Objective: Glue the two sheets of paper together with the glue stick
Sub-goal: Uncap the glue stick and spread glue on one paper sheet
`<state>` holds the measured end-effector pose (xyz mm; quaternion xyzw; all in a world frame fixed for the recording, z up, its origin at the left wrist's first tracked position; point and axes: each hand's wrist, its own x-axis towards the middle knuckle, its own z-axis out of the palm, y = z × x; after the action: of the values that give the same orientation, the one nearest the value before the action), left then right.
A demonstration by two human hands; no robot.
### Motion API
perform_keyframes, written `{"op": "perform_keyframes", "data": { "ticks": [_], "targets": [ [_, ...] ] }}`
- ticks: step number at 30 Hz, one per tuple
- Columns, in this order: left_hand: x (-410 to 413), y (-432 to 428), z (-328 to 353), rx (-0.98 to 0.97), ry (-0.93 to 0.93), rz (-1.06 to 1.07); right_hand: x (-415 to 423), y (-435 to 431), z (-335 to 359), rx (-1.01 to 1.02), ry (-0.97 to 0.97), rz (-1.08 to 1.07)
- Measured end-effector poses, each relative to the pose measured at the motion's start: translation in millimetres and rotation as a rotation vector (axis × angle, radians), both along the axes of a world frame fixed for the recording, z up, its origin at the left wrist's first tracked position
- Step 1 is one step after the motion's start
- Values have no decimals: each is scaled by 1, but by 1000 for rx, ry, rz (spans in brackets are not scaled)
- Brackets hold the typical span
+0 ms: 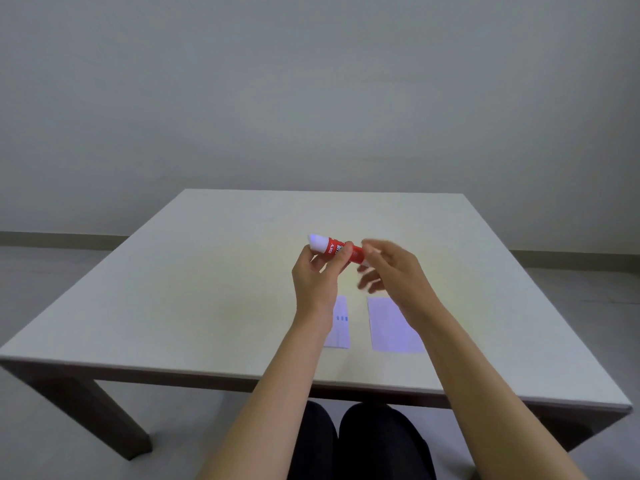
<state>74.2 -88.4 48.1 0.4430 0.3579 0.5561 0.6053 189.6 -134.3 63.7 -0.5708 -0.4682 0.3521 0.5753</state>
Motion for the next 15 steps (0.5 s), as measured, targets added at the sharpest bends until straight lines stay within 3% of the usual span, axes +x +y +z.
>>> {"op": "perform_keyframes", "data": {
  "ticks": [3, 7, 12, 15],
  "targets": [
    [2, 1, 5, 22, -14, -10, 0, -3, 2, 73, 60, 20],
    [6, -3, 9, 86, 28, -69, -3, 1, 7, -134, 153, -111],
    [5, 0, 12, 62, -26, -44, 1, -5, 7, 96, 62, 18],
    [5, -1, 11, 60, -17, -66, 0, -1, 3, -22, 125, -14]
  ]
}}
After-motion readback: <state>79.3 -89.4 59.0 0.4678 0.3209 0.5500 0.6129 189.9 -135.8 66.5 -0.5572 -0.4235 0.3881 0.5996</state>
